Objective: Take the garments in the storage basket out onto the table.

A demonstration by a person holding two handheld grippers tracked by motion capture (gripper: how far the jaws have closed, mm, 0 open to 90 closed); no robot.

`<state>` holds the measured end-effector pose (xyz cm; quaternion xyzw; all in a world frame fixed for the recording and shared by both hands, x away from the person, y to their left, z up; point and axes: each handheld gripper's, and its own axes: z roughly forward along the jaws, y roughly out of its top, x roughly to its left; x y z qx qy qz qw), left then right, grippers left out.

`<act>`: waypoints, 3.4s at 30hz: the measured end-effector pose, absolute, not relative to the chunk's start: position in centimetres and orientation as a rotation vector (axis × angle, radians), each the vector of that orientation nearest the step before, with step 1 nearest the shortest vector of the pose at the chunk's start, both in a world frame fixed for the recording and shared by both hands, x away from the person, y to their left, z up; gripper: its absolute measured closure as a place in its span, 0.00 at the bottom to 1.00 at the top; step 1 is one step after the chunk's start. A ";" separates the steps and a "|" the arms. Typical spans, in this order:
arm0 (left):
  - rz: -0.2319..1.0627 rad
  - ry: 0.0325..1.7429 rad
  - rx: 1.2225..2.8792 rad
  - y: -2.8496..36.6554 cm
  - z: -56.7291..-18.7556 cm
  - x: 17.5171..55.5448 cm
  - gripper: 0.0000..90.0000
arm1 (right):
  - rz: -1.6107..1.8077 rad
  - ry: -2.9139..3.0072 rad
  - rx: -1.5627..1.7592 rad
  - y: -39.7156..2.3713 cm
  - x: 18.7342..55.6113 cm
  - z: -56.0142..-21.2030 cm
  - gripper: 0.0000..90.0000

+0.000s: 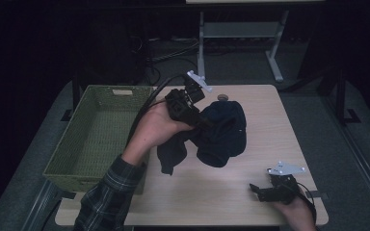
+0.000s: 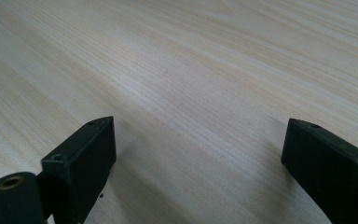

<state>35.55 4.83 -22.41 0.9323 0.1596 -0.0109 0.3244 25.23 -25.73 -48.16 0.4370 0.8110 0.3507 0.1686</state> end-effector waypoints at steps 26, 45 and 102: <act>-0.269 0.370 2.404 -0.3 -30.9 36.0 0.81 | 1.000 2.307 1.236 -25.7 25.3 -48.2 0.11; -0.321 0.513 2.380 2.6 -38.0 40.6 0.81 | 0.997 2.309 1.238 -25.7 25.3 -48.2 0.11; -0.027 0.518 2.552 6.6 -36.6 33.3 1.00 | 0.997 2.308 1.236 -25.7 25.3 -48.2 0.11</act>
